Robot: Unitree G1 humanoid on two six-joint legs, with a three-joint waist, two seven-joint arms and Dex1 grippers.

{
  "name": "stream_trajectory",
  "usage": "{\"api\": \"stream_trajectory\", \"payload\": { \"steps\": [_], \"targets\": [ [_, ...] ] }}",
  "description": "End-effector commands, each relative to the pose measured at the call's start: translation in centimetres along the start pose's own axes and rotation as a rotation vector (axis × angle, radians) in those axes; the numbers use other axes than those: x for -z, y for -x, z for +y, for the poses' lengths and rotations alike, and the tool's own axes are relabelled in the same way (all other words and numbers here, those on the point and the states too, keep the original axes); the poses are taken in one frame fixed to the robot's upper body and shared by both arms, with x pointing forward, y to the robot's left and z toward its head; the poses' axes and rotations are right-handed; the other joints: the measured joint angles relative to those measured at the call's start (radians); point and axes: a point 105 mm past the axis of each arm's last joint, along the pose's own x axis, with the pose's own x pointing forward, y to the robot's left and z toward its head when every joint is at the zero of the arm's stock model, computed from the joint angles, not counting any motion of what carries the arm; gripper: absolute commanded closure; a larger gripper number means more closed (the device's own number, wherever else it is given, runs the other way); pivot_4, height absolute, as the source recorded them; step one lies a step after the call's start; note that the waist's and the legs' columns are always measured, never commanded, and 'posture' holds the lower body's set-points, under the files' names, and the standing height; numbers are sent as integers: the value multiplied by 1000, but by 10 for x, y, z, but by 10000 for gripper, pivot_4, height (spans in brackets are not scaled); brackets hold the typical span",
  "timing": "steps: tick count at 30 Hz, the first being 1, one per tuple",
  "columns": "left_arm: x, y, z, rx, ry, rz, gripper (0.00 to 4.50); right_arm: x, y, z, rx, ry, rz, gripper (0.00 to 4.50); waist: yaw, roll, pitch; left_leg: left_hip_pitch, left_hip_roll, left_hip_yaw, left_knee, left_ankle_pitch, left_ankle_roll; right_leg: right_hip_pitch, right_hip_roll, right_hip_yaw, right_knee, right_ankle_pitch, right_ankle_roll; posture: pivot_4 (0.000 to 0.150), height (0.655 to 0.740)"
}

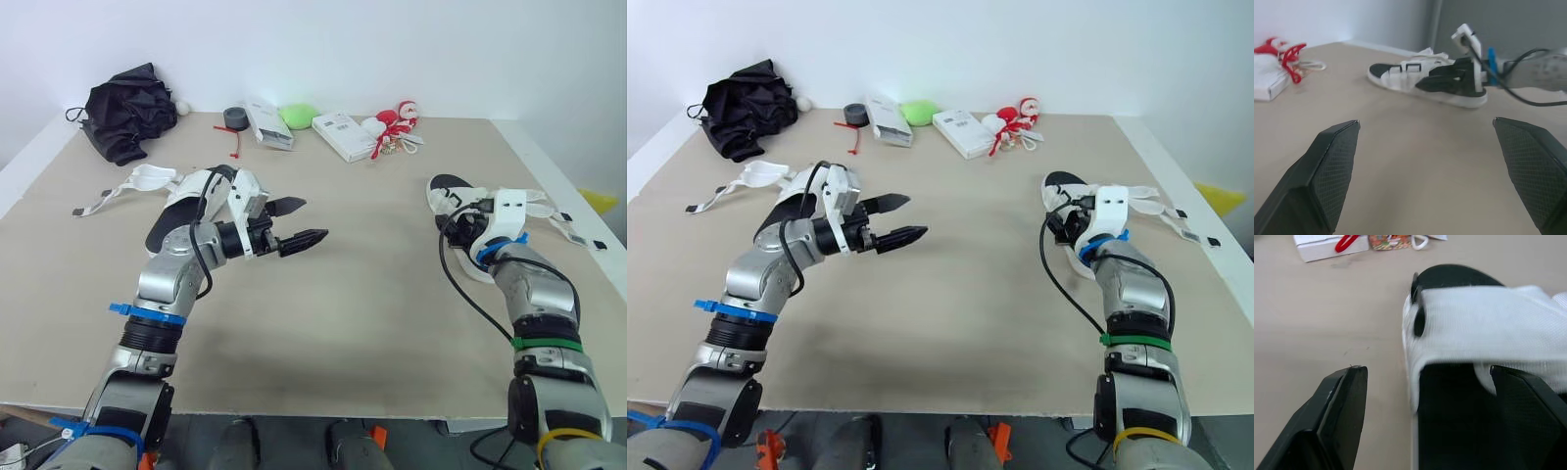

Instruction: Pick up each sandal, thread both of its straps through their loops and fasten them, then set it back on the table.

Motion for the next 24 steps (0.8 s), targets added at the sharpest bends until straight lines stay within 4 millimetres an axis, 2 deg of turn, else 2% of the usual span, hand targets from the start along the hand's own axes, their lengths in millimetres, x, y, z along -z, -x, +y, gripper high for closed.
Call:
{"api": "stream_trajectory", "payload": {
  "steps": [1,12,14,16,17,19,22,24],
  "targets": [
    [-16,-5,5,-1,-61,-37,0,-17,-10,-2,23,-7,-60,1584,-1,0,0,0,0,0,0,0,0,0,0,0,0,0,0,1500,7380],
    [-12,-6,9,-29,-73,-46,0,-4,-25,1,82,-31,-20,1584,-3,0,0,0,0,-2,0,0,0,1,0,-1,0,0,0,1500,7380],
    [-13,-4,11,-40,-70,-51,0,-2,-25,3,77,-32,-20,6961,-3,0,0,0,0,-3,0,1,0,1,0,-2,0,1,0,1500,7380],
    [-14,-3,12,-52,-70,-57,0,0,-26,4,68,-31,-24,15825,-3,0,0,0,0,-4,1,1,-1,2,0,-3,0,1,-1,1500,7380],
    [-15,-2,13,-58,-67,-62,0,1,-26,5,63,-33,-23,18864,-4,0,0,0,0,-4,1,1,-1,2,0,-3,0,1,-1,1500,7380],
    [-16,-1,14,-63,-62,-69,0,2,-26,7,50,-34,-24,29839,-4,0,0,0,0,-4,1,1,-1,2,0,-4,0,1,-1,1500,7380],
    [-17,2,17,-80,-57,-74,0,2,-25,8,37,-38,-30,43436,-5,0,0,0,0,-6,1,1,-1,3,0,-5,0,1,-1,1500,7380],
    [-17,3,19,-87,-50,-79,0,3,-25,7,34,-36,-29,44385,-5,0,0,0,0,-6,1,1,-1,3,0,-5,0,1,-1,1500,7380]
  ]
}}
